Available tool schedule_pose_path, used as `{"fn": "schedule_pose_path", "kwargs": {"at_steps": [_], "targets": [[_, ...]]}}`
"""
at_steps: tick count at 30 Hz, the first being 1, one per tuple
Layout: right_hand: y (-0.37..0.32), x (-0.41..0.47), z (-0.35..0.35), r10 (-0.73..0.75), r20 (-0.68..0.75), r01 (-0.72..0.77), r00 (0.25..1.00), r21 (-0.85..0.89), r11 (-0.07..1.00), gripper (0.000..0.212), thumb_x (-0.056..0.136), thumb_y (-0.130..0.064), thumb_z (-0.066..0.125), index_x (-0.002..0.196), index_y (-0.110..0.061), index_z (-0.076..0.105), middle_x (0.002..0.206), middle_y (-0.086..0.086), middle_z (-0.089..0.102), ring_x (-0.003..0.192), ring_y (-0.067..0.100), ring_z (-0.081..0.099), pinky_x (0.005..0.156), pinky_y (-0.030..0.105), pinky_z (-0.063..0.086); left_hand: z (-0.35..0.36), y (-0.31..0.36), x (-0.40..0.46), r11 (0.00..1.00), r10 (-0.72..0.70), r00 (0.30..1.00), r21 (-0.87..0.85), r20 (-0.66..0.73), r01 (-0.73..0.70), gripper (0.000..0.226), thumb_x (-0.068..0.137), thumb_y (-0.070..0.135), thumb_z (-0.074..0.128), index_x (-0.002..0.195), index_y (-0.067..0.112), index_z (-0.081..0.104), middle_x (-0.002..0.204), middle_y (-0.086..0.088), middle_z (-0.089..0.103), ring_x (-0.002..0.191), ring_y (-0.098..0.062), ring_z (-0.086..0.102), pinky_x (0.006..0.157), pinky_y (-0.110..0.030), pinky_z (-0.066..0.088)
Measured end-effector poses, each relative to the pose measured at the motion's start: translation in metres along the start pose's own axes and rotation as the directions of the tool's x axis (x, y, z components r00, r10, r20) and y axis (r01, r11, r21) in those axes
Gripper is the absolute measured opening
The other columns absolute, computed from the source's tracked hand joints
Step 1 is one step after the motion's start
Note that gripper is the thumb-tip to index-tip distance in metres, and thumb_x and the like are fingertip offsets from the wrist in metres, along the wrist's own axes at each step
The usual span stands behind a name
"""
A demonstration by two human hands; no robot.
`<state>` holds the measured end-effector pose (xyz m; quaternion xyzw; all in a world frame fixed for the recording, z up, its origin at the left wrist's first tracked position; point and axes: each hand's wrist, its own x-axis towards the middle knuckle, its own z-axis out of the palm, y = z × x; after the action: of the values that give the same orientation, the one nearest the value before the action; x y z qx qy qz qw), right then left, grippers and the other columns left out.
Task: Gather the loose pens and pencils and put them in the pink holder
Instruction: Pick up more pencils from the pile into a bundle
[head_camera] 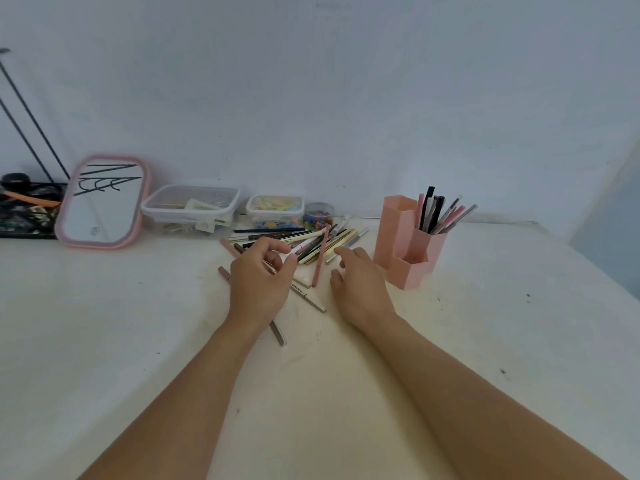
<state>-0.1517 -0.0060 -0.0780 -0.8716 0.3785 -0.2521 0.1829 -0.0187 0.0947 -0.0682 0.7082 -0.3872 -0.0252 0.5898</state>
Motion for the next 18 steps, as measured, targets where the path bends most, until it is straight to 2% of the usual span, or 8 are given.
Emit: {"fn": "schedule_pose_path", "kwargs": {"at_steps": [2,5,8,12,15,18], "targets": [[0.001,0.009,0.0,0.003,0.049,0.001,0.999,-0.071,0.997,0.043,0.099,-0.018,0.047,0.142,-0.016,0.051,0.13,0.009,0.053,0.121,0.028,0.05,0.097,0.038,0.044,-0.003,-0.003,0.001,1.0,-0.02,1.0,0.016,0.002,0.019,0.006,0.089,0.02,0.072,0.087,0.022,0.067,0.061,0.004,0.053,0.049,-0.005,0.046,0.052,-0.019,0.041],[-0.002,0.013,0.0,0.005,0.076,0.004,0.997,-0.118,0.993,0.038,0.098,-0.023,0.046,0.134,-0.016,0.057,0.127,0.01,0.051,0.116,0.03,0.049,0.094,0.039,0.044,-0.004,-0.006,0.001,0.999,-0.04,0.999,0.015,0.035,0.04,0.009,0.089,0.02,0.073,0.086,0.025,0.065,0.058,0.003,0.05,0.05,-0.006,0.044,0.053,-0.021,0.042],[-0.004,0.012,0.001,0.026,0.066,-0.018,0.997,-0.118,0.993,0.028,0.097,-0.027,0.047,0.118,-0.017,0.061,0.118,0.008,0.052,0.11,0.028,0.05,0.087,0.038,0.045,-0.002,-0.004,-0.002,0.999,0.014,0.997,0.03,0.071,-0.016,0.018,0.088,0.018,0.073,0.081,0.031,0.063,0.058,0.004,0.049,0.049,-0.006,0.043,0.051,-0.018,0.041],[-0.003,0.01,-0.004,0.068,0.022,-0.064,0.997,-0.124,0.99,0.015,0.095,-0.027,0.053,0.096,-0.015,0.061,0.105,0.005,0.056,0.093,0.024,0.057,0.078,0.037,0.048,0.002,0.002,-0.004,0.998,0.018,0.995,0.057,0.096,-0.023,0.019,0.087,0.019,0.074,0.081,0.033,0.063,0.06,0.007,0.052,0.048,-0.005,0.045,0.051,-0.016,0.04],[0.0,0.011,-0.01,0.079,0.027,-0.073,0.996,-0.169,0.983,0.01,0.097,-0.018,0.052,0.097,-0.01,0.06,0.099,0.008,0.06,0.089,0.026,0.06,0.077,0.039,0.05,0.003,0.001,-0.003,0.996,0.019,0.995,0.081,0.097,-0.026,0.016,0.086,0.02,0.074,0.083,0.032,0.064,0.061,0.007,0.054,0.05,-0.007,0.047,0.055,-0.023,0.045],[0.005,0.011,-0.018,0.157,0.041,-0.147,0.987,-0.195,0.97,0.011,0.096,-0.016,0.056,0.104,-0.008,0.054,0.091,0.005,0.056,0.082,0.024,0.057,0.067,0.032,0.043,0.005,0.003,-0.003,0.977,0.028,0.995,0.206,0.093,-0.047,0.014,0.083,0.032,0.078,0.084,0.028,0.065,0.06,0.008,0.052,0.052,-0.009,0.047,0.054,-0.027,0.042]]}}
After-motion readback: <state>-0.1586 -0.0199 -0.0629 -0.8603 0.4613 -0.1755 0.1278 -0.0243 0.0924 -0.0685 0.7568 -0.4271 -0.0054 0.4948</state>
